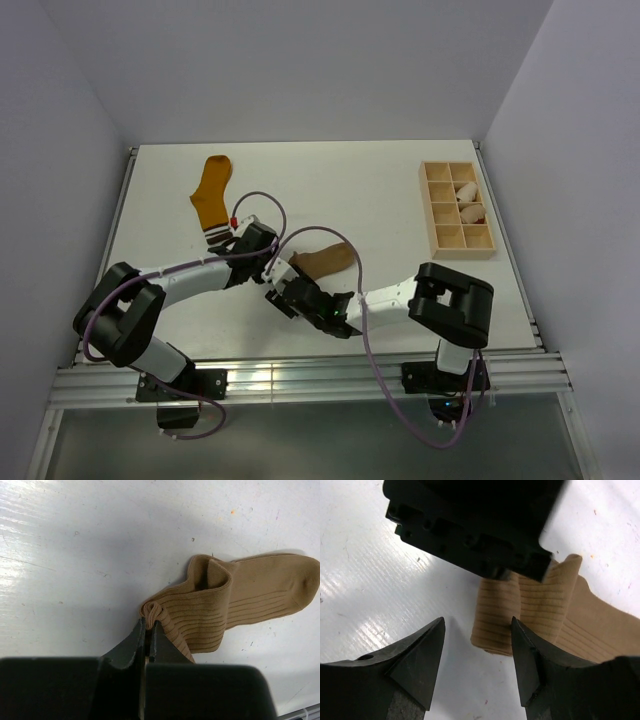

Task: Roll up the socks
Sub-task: Roll the sock at the center of the board.

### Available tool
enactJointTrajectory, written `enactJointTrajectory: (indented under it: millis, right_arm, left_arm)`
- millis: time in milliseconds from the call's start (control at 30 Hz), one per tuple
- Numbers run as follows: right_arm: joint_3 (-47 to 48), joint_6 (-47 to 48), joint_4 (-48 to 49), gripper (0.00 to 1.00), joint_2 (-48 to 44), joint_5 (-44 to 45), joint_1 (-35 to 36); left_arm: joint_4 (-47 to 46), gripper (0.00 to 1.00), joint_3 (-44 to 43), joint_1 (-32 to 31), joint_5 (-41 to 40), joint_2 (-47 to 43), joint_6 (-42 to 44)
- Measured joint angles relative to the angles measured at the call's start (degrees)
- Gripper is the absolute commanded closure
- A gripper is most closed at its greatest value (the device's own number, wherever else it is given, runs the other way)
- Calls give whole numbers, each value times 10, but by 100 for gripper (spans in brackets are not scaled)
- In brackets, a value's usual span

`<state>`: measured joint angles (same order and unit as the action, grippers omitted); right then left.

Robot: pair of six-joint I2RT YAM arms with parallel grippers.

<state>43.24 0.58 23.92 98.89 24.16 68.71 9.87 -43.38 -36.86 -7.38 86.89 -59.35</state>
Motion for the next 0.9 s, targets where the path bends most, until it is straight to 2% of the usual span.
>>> enactJointTrajectory:
  millis: [367,467,500,700,767,900]
  right_arm:
    - [38,20,7,53,69,40,8]
    - [45,20,7,62,76,52,8]
    - [48,19,6,70,79,56,8]
    - [63,11,4,96,92,73,10]
    - [63,10,4,100,93,75,10]
    - [64,5,4,100,94,77,11]
  left_arm:
    - [10,100,-7,3,0,1,5]
    - [9,100,-7,8,1,3,5]
    - [9,100,-7,8,1,3,6]
    - [9,100,-7,18,2,3,8]
    - [9,99,-7,18,2,3,8]
    - [7,93,-7,18,2,3,8]
